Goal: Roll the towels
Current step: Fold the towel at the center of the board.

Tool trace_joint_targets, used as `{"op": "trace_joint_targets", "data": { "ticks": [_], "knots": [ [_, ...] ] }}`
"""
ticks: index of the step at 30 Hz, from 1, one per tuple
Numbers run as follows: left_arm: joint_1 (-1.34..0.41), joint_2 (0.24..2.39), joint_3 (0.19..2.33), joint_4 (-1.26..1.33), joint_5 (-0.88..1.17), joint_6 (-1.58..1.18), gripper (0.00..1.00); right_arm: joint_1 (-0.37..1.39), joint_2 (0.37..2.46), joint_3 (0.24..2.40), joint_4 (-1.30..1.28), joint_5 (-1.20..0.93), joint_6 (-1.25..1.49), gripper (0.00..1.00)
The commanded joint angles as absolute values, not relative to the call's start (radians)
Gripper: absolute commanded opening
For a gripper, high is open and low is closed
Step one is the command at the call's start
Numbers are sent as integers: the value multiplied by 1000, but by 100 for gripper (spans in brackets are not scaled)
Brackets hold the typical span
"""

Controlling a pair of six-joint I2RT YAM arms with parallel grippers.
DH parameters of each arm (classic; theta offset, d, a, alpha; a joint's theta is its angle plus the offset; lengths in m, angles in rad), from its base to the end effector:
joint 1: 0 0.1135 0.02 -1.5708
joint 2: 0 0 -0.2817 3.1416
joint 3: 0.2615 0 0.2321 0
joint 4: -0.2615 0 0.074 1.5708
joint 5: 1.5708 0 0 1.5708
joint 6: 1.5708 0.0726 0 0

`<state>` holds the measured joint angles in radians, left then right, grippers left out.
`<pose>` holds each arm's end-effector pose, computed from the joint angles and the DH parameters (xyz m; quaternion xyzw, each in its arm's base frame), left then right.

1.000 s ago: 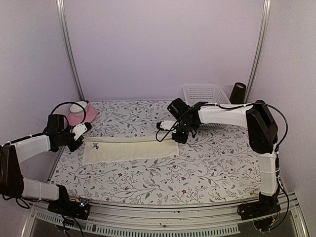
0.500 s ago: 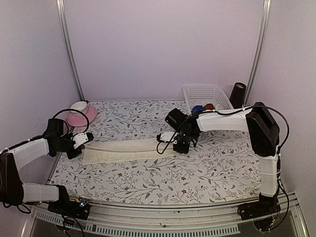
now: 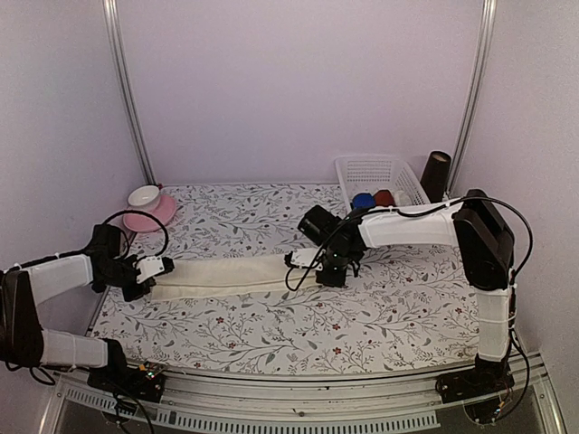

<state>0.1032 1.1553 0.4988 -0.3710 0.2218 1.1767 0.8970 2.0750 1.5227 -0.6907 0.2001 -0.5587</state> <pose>0.1960 0.0042 0.1579 0.5151 0.8076 0.0737 0.2776 0.2766 0.3233 0.1562 -0.6409 0.7438 -0.0698 0.1766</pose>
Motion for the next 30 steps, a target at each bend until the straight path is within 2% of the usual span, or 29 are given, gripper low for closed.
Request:
{"op": "trace_joint_targets", "data": {
  "ticks": [1, 16, 21, 28, 30],
  "knots": [
    [116, 1177, 490, -405, 221, 1196, 0, 916, 2055, 1507, -694, 237, -562, 2],
    [114, 1249, 496, -421, 241, 1203, 0, 931, 2076, 1493, -673, 267, -572, 3],
    [113, 1260, 498, -427, 240, 1201, 0, 935, 2086, 1493, -663, 279, -576, 7],
    [114, 1250, 524, -493, 245, 1225, 10, 941, 2080, 1491, -670, 282, -580, 14],
    [112, 1236, 544, -534, 259, 1238, 17, 944, 2080, 1491, -678, 288, -581, 16]
  ]
}}
